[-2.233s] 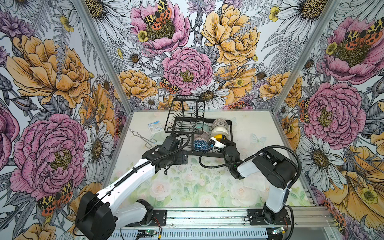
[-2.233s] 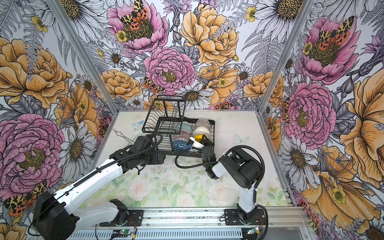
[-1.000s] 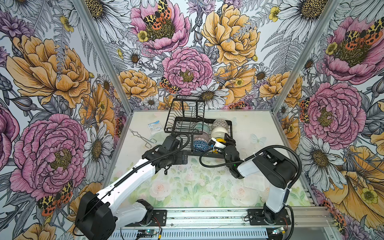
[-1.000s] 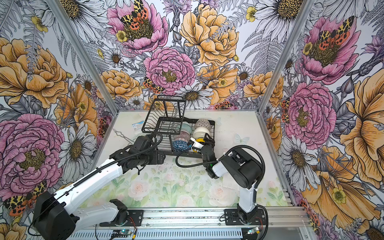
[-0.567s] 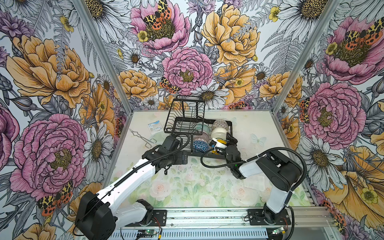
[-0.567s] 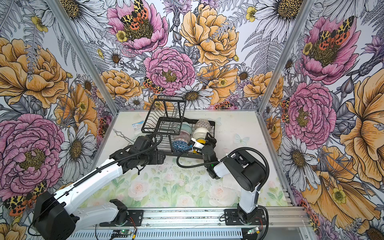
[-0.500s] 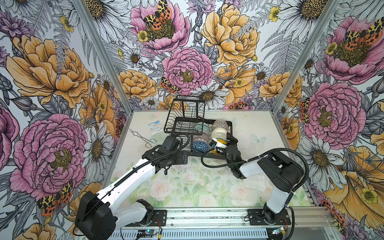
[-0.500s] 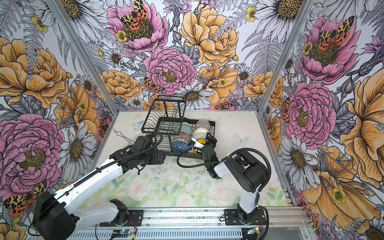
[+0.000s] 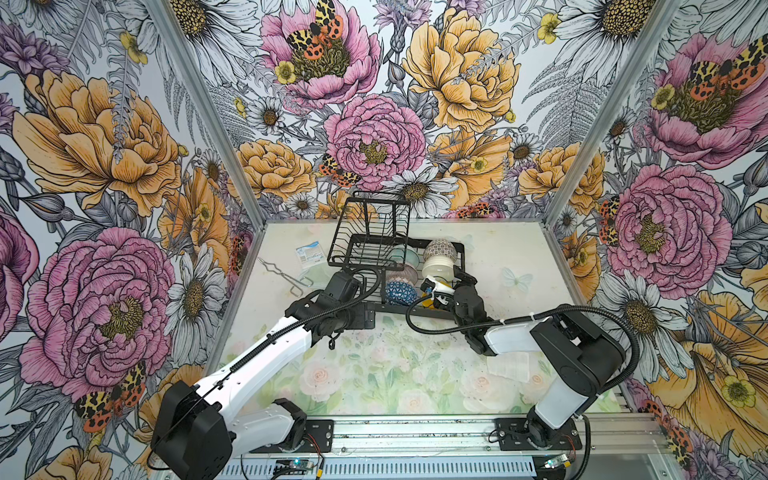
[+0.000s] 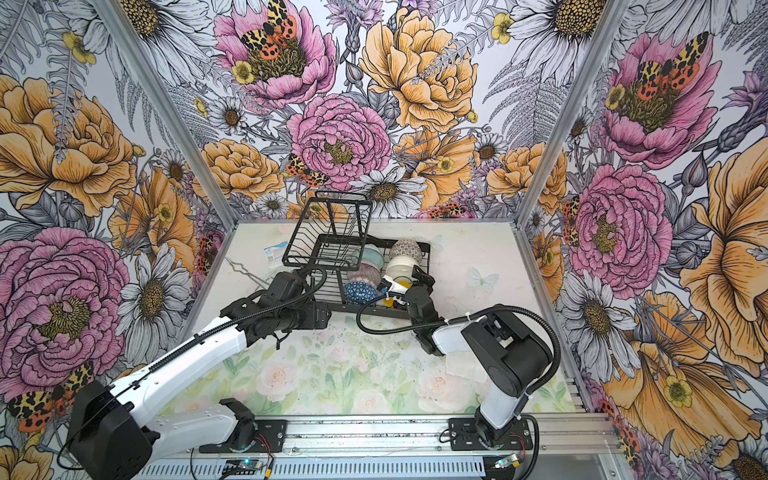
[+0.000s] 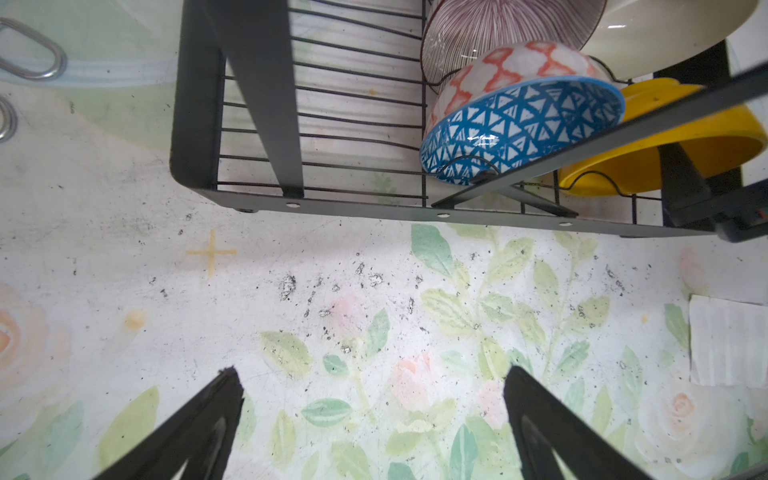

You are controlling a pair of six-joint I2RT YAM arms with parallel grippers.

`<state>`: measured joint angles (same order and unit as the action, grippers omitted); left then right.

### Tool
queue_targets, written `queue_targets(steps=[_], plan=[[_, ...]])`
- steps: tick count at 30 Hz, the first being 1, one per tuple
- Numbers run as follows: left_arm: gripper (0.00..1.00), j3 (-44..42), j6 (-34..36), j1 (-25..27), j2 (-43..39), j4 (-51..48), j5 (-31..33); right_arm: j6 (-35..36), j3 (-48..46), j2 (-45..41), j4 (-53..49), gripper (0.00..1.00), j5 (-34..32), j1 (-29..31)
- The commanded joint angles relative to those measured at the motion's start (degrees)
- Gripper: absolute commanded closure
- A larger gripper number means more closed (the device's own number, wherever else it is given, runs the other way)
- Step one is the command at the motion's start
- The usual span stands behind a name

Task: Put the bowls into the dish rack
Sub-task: 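Open the right gripper and release the yellow bowl in the rack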

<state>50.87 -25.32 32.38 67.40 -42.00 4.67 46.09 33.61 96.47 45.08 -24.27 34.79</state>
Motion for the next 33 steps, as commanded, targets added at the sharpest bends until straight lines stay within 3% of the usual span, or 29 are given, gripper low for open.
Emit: queue_targets(steps=[1, 33], plan=[[0.01, 1.1, 1.1, -0.1, 0.0, 0.6, -0.2, -2.2, 1.3, -2.1, -6.0, 0.07, 2.8, -0.4], [0.01, 0.1, 2.8, -0.3, -3.4, 2.2, 1.0, -9.6, 7.9, -16.9, -40.0, 0.05, 10.2, -0.8]])
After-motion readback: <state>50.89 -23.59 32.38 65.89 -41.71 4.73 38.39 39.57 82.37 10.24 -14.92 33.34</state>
